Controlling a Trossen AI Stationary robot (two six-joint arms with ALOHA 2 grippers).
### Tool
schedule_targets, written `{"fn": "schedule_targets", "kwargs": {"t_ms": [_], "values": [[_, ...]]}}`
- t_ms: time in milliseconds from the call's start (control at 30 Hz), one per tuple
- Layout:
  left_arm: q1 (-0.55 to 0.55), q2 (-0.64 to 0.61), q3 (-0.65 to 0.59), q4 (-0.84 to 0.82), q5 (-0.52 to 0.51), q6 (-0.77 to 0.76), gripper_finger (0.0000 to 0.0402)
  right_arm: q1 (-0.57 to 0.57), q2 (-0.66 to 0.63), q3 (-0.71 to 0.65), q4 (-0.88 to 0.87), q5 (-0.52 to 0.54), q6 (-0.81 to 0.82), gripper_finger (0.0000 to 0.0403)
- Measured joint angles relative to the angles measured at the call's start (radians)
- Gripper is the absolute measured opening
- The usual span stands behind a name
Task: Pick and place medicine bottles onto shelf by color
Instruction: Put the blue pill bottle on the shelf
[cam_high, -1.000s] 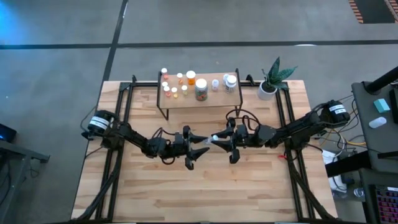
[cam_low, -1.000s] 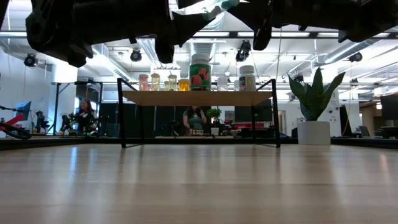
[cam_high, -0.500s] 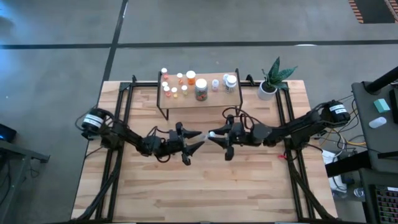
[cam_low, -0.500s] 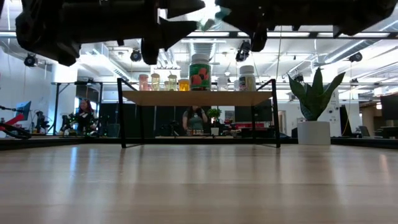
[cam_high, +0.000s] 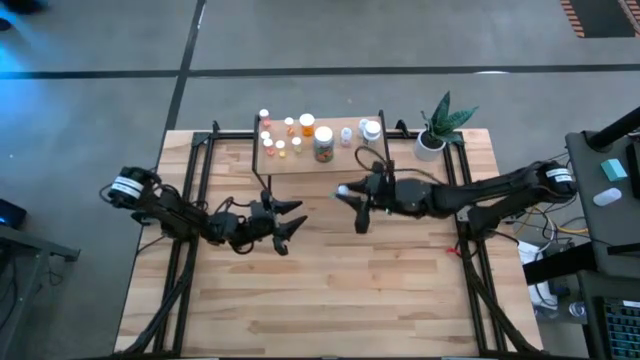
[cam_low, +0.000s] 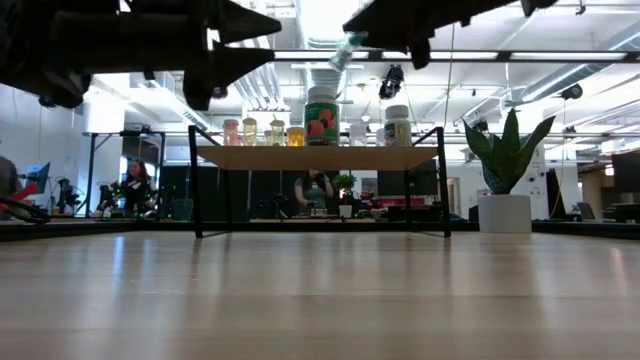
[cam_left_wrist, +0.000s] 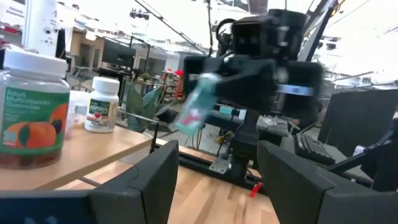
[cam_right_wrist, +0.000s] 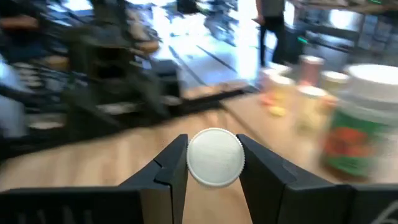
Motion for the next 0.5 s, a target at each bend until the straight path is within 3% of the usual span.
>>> {"fn": "schedule_targets", "kwargs": {"t_ms": [267, 500], "values": [[0.000, -0.028, -0.024, -0.037, 0.001, -0.001, 0.0203, -0.115, -0.021, 0.134, -0.302, 0.031, 0.030, 0.0118], [0.000, -0.026, -0.025, -0.052, 0.001, -0.025, 0.0203, -0.225, 0.007, 0.186, -0.403, 0.032, 0.045, 0.0114]]}}
